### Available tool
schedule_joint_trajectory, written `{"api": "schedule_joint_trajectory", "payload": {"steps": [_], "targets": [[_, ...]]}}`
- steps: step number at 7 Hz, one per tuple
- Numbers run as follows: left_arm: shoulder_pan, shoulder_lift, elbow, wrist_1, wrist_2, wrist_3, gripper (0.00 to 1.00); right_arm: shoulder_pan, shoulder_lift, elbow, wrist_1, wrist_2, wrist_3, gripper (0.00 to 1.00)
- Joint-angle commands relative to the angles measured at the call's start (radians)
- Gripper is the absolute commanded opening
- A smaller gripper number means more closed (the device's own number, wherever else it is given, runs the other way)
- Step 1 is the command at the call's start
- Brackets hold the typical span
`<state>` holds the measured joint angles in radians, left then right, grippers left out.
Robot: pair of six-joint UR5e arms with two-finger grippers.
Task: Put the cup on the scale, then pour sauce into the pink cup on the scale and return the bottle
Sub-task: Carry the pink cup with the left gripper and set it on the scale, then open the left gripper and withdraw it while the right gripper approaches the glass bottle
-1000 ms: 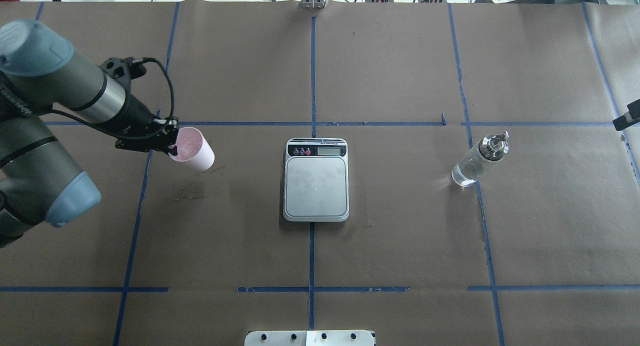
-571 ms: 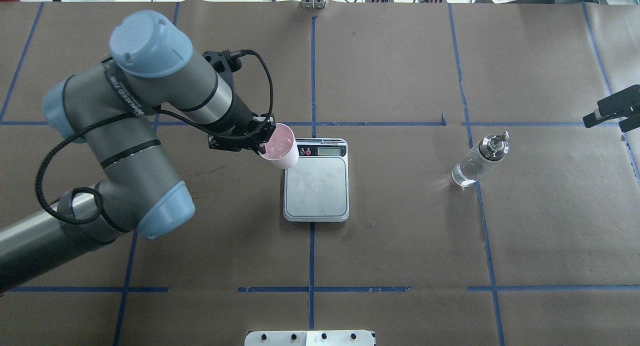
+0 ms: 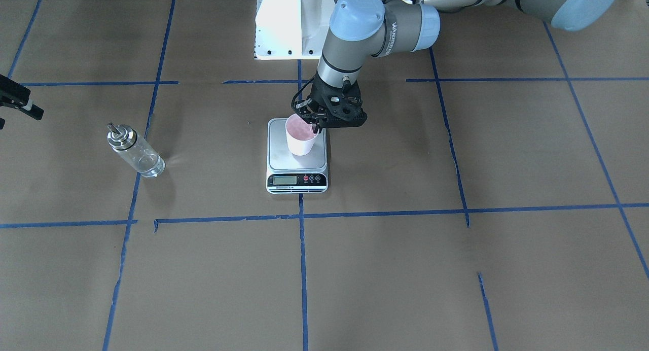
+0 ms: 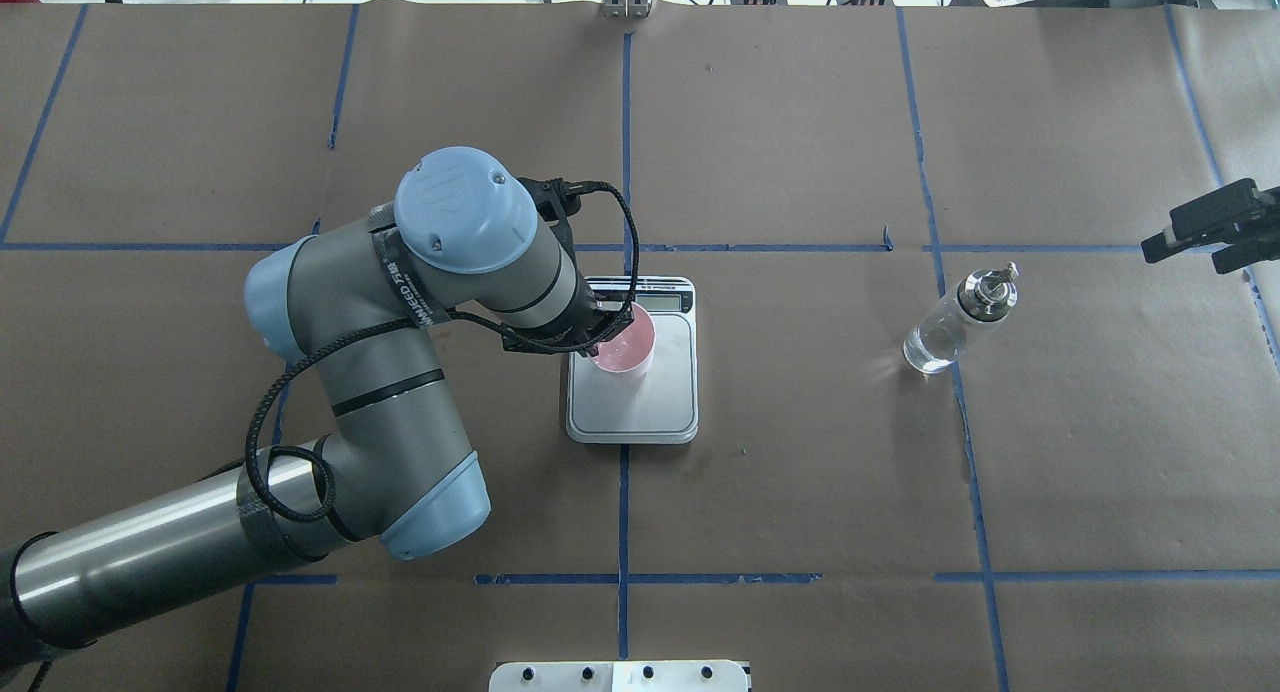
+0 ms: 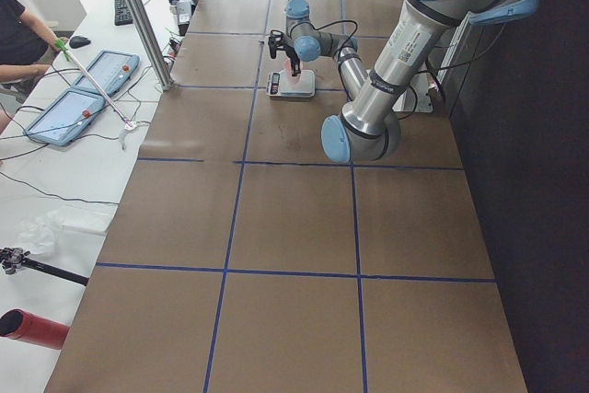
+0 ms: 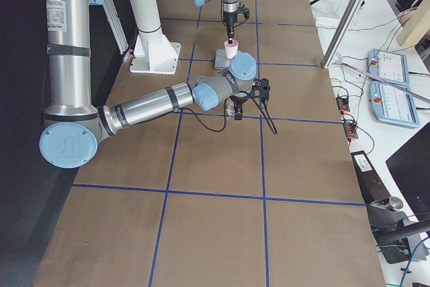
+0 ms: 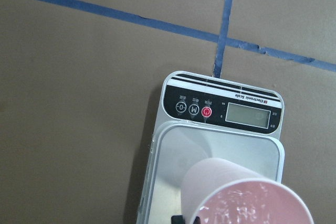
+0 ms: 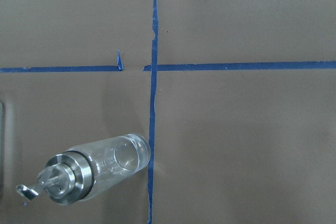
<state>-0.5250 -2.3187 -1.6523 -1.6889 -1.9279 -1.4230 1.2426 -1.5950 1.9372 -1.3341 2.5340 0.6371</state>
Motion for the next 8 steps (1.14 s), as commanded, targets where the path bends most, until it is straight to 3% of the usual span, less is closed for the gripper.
{"api": "schedule_joint_trajectory", "payload": {"steps": [1,3,4,6,8], "targets": [[0.011,-0.016,0.012,0.0,0.012,-0.001,0.0,-0.003,0.0,0.003,0.001,0.0,0.003,1.0],[0.011,-0.018,0.011,0.0,0.012,-0.001,0.54,-0.006,0.0,0.005,0.001,0.0,0.004,1.0],[0.011,-0.016,0.003,0.0,0.01,-0.001,0.56,-0.011,0.0,0.006,0.001,0.0,0.004,1.0],[0.003,-0.007,-0.12,0.001,0.001,-0.002,0.62,-0.057,-0.003,0.06,0.001,-0.001,0.094,1.0],[-0.106,0.01,-0.202,0.001,-0.052,-0.002,0.63,-0.211,0.001,0.152,0.009,-0.111,0.288,1.0]]}}
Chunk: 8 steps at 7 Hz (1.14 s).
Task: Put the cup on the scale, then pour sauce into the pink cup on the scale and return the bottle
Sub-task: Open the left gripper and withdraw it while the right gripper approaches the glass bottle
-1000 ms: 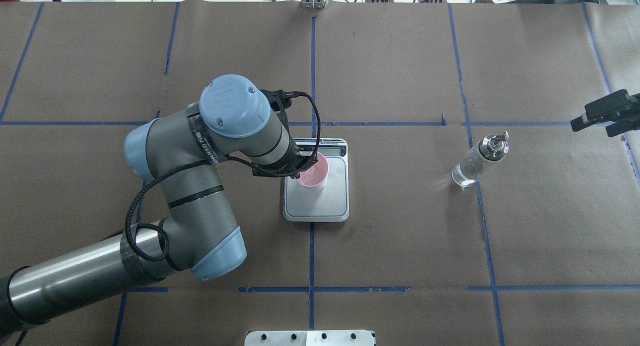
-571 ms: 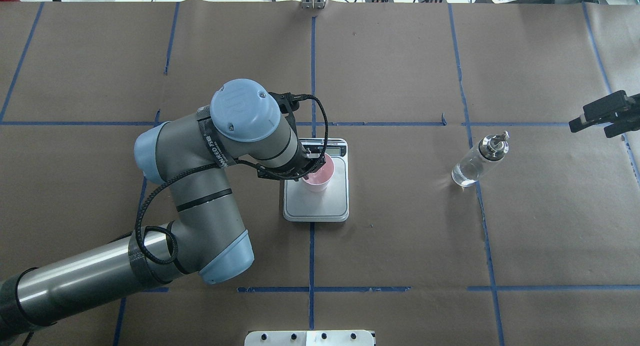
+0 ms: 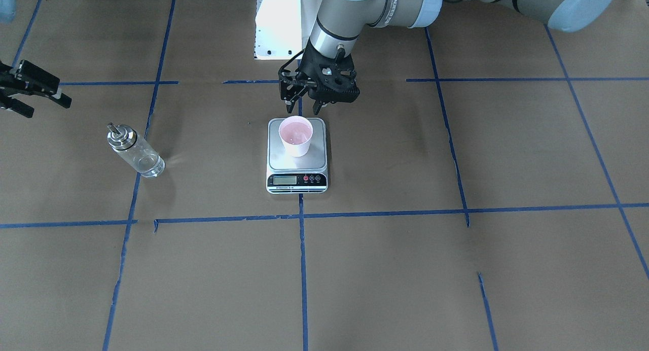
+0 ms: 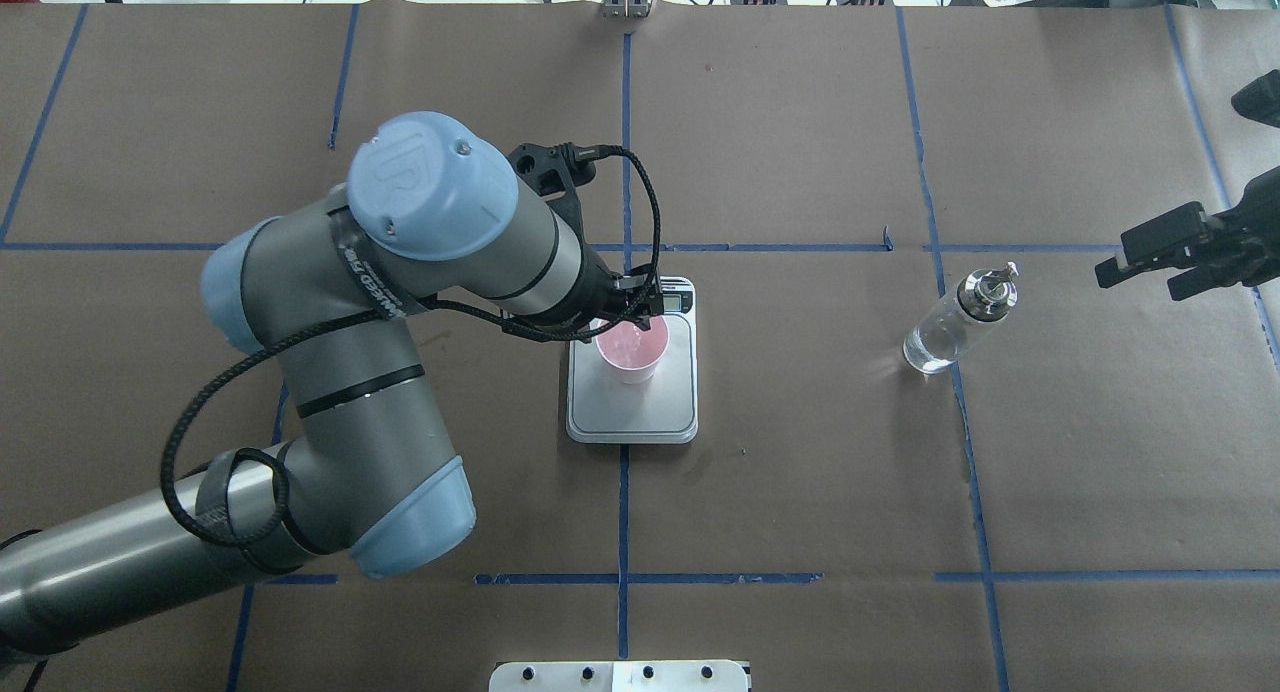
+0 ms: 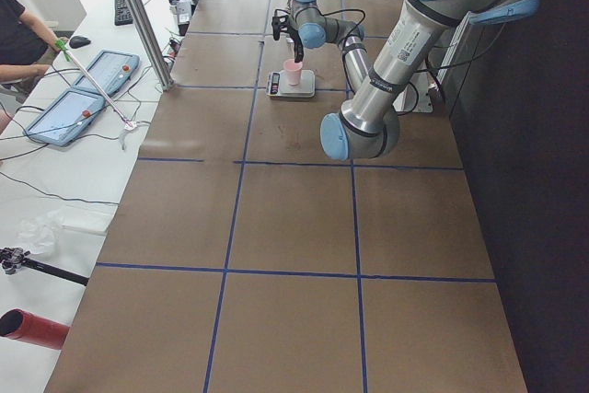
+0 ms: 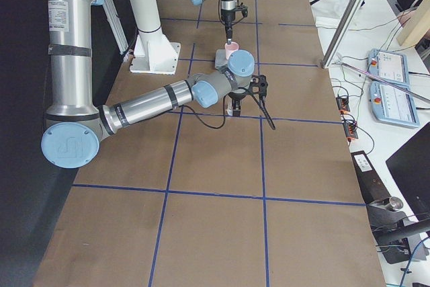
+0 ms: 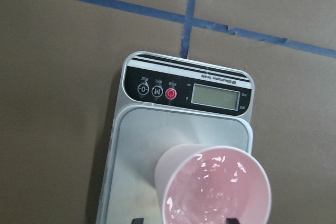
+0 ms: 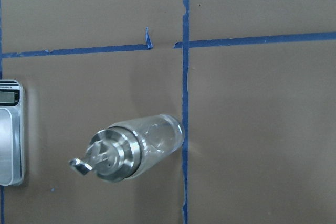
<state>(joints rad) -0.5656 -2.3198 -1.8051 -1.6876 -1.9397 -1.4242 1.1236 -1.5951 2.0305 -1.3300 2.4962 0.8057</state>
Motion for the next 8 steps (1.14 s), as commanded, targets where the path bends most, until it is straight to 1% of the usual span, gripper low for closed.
{"api": "schedule_joint_trajectory", "payload": {"steps": [1,2,3,4,5,7,8], "targets": [[-0.15,0.039,-0.083,-0.001,-0.108,0.001,0.63,-0.205,-0.006,0.071,0.132,-0.208,0.139,1.0],[-0.233,0.056,-0.103,-0.003,-0.158,0.004,0.63,-0.296,-0.088,0.079,0.27,-0.314,0.201,1.0],[-0.3,0.106,-0.137,-0.007,-0.163,0.03,0.62,-0.373,-0.158,0.08,0.387,-0.423,0.216,1.0],[-0.325,0.137,-0.157,-0.004,-0.163,0.091,0.62,-0.443,-0.193,0.08,0.447,-0.568,0.248,1.0],[-0.367,0.166,-0.152,-0.003,-0.163,0.156,0.62,-0.499,-0.203,0.08,0.456,-0.703,0.321,1.0],[-0.395,0.297,-0.16,-0.006,-0.16,0.383,0.64,-0.626,-0.212,0.08,0.456,-0.938,0.406,1.0],[-0.396,0.368,-0.158,-0.007,-0.151,0.451,0.65,-0.763,-0.212,0.08,0.454,-1.165,0.512,1.0]]}}
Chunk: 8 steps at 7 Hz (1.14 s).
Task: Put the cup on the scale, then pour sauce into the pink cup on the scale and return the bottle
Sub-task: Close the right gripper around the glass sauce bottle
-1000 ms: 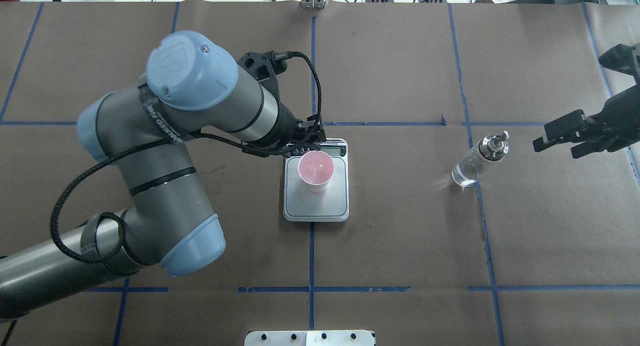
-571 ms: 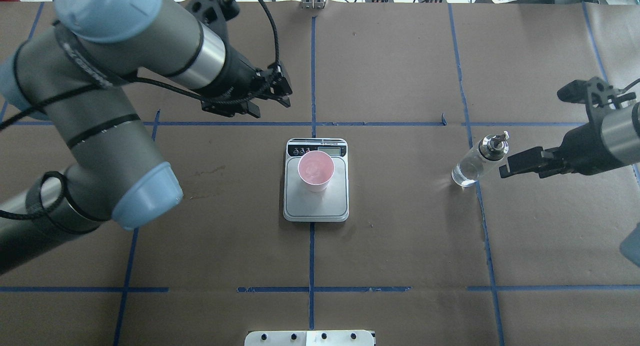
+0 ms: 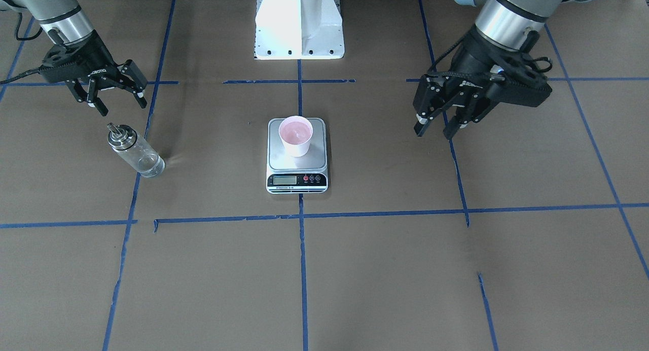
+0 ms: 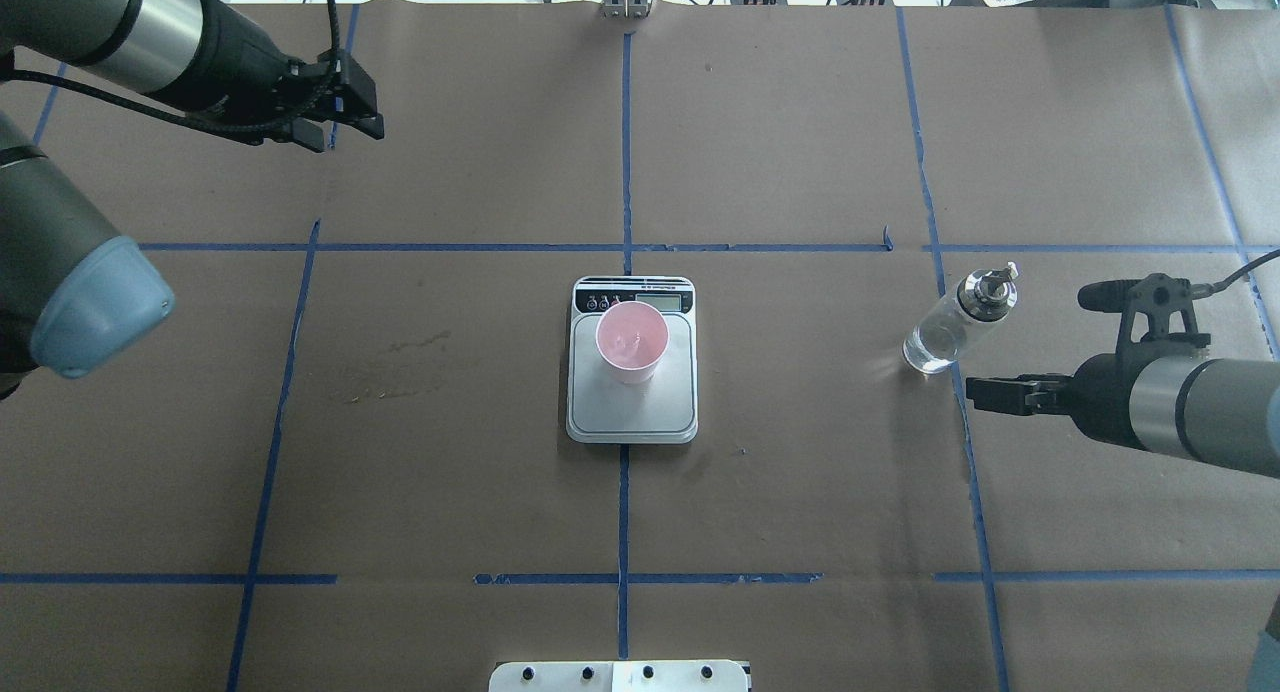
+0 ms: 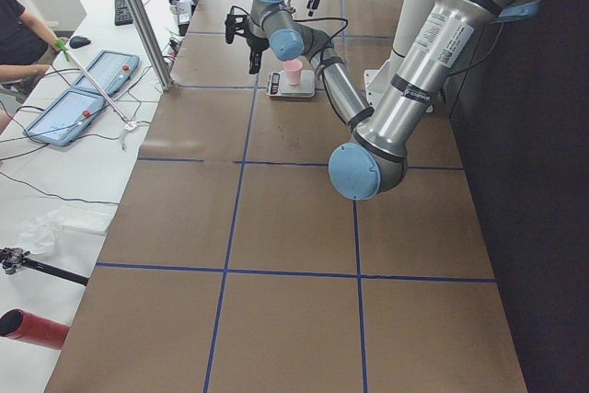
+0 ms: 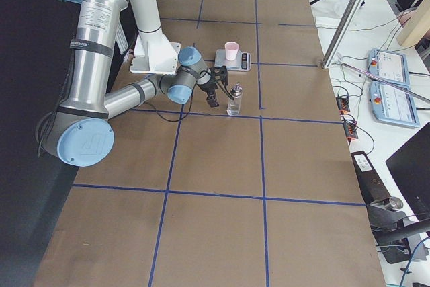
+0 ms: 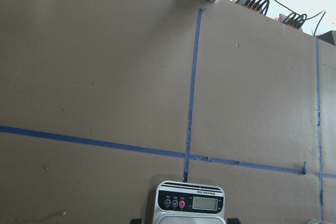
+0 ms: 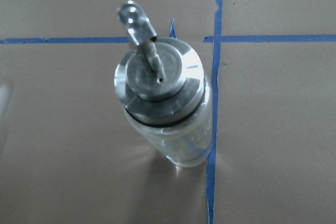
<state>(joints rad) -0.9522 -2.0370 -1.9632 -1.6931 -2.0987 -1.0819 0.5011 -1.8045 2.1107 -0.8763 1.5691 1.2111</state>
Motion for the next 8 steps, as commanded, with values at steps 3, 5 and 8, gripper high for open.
{"api": "schedule_joint_trajectory", "payload": {"steps": [3,5,8], "targets": [[-0.045,0.251,0.007,-0.007,0.008,0.418,0.69,-0.373,-0.003,-0.044,-0.004,-0.718,0.171,1.0],[-0.106,0.322,0.013,-0.007,0.008,0.604,0.71,-0.435,0.026,-0.139,0.008,-0.933,0.191,1.0],[-0.108,0.317,0.018,-0.007,0.008,0.603,0.72,-0.431,0.117,-0.326,0.225,-0.965,0.203,0.94]]}}
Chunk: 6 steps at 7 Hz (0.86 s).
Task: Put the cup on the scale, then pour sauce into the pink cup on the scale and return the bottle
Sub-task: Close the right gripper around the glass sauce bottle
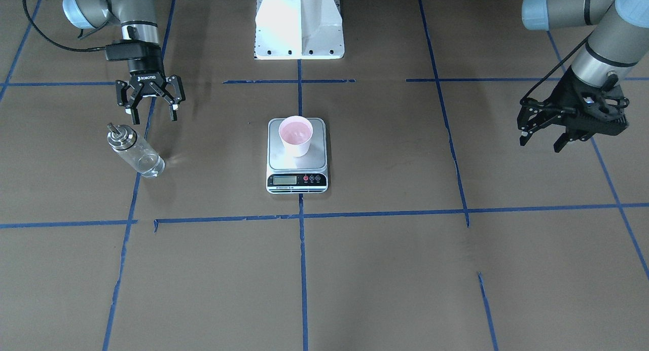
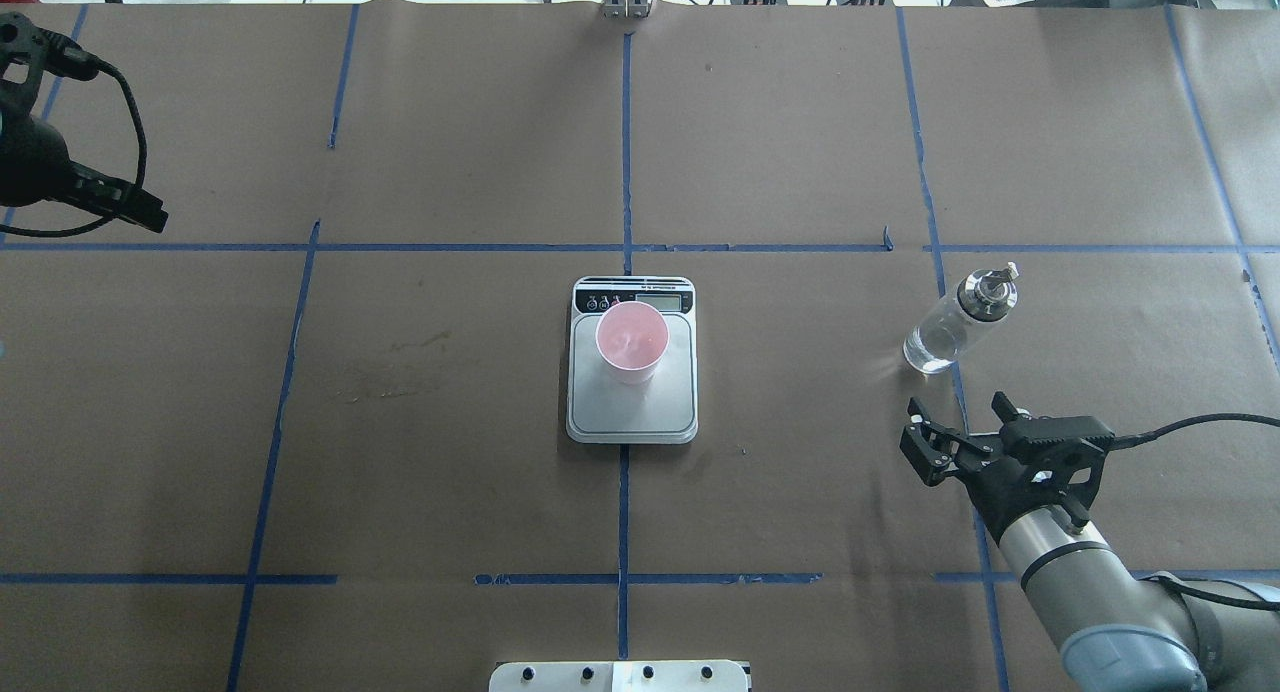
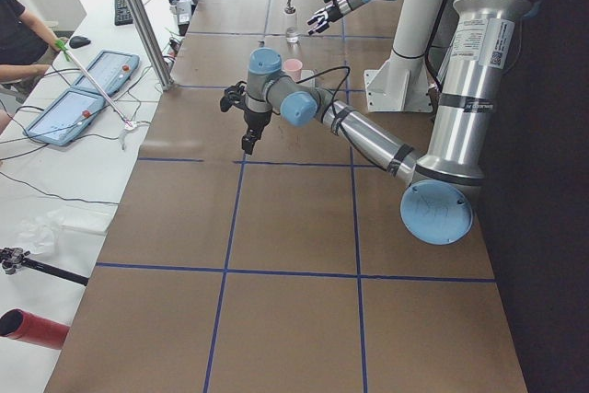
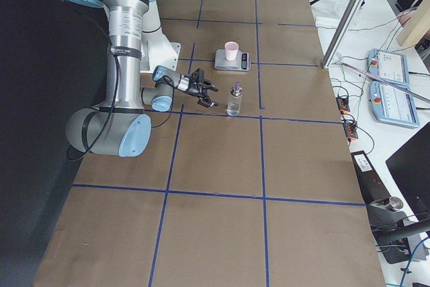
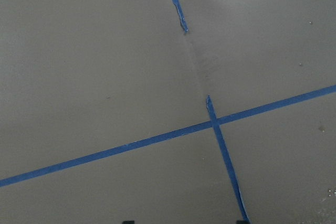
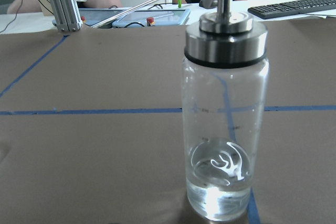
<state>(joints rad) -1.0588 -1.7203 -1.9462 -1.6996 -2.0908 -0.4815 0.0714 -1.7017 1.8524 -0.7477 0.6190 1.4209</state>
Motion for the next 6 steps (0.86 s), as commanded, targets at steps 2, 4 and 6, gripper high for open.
{"api": "schedule_joint_trajectory", "payload": {"steps": [2,4,6], "targets": [[-0.001,-0.008,0.001,0.002,-0.002,-0.002,0.72,0.008,0.017,-0.078,0.099,-0.071,-0.089,0.95],[-0.001,-0.01,0.001,0.0,-0.002,-0.006,0.72,0.025,0.017,-0.084,0.1,-0.097,-0.089,1.0],[-0.001,-0.012,0.001,0.002,-0.002,-0.012,0.72,0.076,0.034,-0.084,0.099,-0.088,-0.089,1.0]]}}
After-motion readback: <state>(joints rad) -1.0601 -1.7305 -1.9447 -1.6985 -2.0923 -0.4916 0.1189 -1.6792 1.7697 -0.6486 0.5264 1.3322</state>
